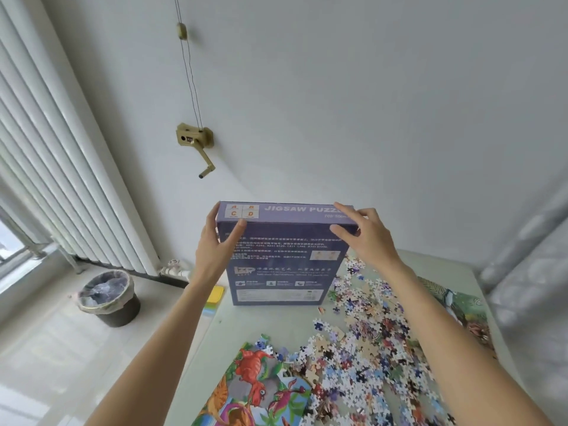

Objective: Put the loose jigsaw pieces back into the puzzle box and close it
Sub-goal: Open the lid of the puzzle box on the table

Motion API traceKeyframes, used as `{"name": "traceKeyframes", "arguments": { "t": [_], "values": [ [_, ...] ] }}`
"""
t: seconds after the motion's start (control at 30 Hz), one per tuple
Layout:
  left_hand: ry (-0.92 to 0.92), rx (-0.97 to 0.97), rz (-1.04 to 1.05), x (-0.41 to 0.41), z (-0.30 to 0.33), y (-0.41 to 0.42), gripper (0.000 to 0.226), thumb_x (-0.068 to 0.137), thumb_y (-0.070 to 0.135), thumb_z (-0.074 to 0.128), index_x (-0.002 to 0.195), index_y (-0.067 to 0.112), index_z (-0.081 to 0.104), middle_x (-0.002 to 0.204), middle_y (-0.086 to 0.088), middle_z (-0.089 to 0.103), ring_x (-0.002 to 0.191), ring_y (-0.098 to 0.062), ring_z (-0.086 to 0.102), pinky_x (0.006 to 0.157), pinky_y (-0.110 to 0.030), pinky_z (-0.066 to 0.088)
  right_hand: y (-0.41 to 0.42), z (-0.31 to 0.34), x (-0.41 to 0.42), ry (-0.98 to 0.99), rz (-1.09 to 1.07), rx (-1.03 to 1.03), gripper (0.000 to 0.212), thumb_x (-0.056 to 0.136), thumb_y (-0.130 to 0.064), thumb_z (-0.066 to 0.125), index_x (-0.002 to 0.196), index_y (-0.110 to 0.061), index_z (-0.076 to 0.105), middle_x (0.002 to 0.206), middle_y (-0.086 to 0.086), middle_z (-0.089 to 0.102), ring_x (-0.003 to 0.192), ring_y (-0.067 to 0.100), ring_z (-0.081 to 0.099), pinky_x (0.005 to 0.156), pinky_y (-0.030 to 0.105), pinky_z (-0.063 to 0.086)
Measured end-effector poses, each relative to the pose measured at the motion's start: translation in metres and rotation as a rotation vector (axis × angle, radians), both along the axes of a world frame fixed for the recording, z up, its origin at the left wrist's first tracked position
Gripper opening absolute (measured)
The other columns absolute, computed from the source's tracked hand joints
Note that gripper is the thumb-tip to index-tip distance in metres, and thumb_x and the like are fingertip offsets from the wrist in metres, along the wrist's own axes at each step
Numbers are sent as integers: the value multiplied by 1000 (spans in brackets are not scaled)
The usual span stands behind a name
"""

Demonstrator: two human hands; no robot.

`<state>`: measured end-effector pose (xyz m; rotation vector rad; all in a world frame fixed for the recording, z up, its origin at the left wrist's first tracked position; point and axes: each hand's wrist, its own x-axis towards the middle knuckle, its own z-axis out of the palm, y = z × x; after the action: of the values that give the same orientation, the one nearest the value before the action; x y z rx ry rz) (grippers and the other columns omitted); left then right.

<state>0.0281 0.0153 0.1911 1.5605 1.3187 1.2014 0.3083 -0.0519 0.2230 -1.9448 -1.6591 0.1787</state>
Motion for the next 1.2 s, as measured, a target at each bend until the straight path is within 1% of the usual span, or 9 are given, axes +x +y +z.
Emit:
{"name": "traceKeyframes", "arguments": {
  "t": [0.13, 0.23, 0.33, 0.43, 0.6, 0.73, 0.87, 0.97, 1.2],
  "values": [
    [-13, 9, 23, 2, 1, 7, 68, 75, 59, 58, 133, 32, 34, 126, 7, 54, 105, -7, 56, 95, -43, 47, 14, 10, -6, -346, -39, 106, 47, 88, -58, 44, 127, -34, 56, 132, 9, 41, 117, 25, 40, 91, 33, 38],
    [17, 34, 33, 5, 5, 14, 59, 84, 43, 62, 134, 24, 34, 127, 4, 54, 108, -12, 56, 95, -44, 47, 31, 24, -22, -433, 168, 205, 31, 90, -42, 54, 115, -27, 65, 138, 6, 46, 126, 25, 40, 103, 38, 29],
    [64, 38, 19, 1, 8, 22, 63, 85, 41, 62, 137, 25, 31, 130, 2, 52, 106, -14, 57, 93, -42, 49, 46, 38, -33, -370, 351, 75, 29, 92, -28, 51, 118, -26, 63, 125, -4, 60, 111, 16, 55, 93, 32, 41],
    [133, 66, -20, -1, 13, 32, 63, 79, 48, 63, 133, 30, 36, 131, 2, 49, 108, -15, 56, 91, -41, 50, 60, 52, -30, -423, 407, -25, 27, 91, -30, 51, 116, -29, 63, 113, -7, 64, 96, 15, 59, 79, 29, 45],
    [95, 15, -31, 5, 19, 42, 55, 80, 35, 63, 130, 27, 42, 125, 4, 45, 106, -11, 52, 88, -32, 47, 78, 72, -30, -598, 494, -138, 27, 90, -34, 54, 115, -28, 62, 105, 0, 67, 92, 20, 60, 78, 33, 47],
    [0, -19, -20, 9, 19, 42, 49, 83, 24, 63, 128, 26, 43, 122, 4, 45, 104, -11, 52, 74, -19, 45, 83, 75, -39, -646, 546, -179, 40, 86, -26, 54, 126, -28, 52, 110, 1, 65, 94, 22, 60, 79, 34, 47],
    [-2, -15, -39, 9, 20, 42, 56, 72, 38, 60, 125, 30, 42, 122, 3, 47, 105, -13, 54, 80, -26, 49, 84, 78, -44, -635, 539, -241, 56, 84, -22, 55, 138, -22, 38, 66, -1, 50, 57, 12, 44, 55, 26, 37],
    [40, 1, -65, 4, 18, 46, 59, 69, 44, 58, 126, 34, 42, 125, 4, 45, 108, -13, 53, 88, -34, 49, 86, 76, -47, -691, 554, -209, 61, 82, -17, 56, 139, -15, 34, 59, -1, 45, 55, 18, 42, 54, 28, 37],
    [187, 92, -136, -12, 20, 64, 44, 66, 64, 59, 106, 47, 51, 115, 12, 53, 100, 1, 53, 83, -25, 47, 92, 64, -43, -679, 570, -205, 51, 88, -13, 48, 137, -10, 35, 96, 6, 60, 85, 25, 57, 74, 37, 49]
  ]
}}
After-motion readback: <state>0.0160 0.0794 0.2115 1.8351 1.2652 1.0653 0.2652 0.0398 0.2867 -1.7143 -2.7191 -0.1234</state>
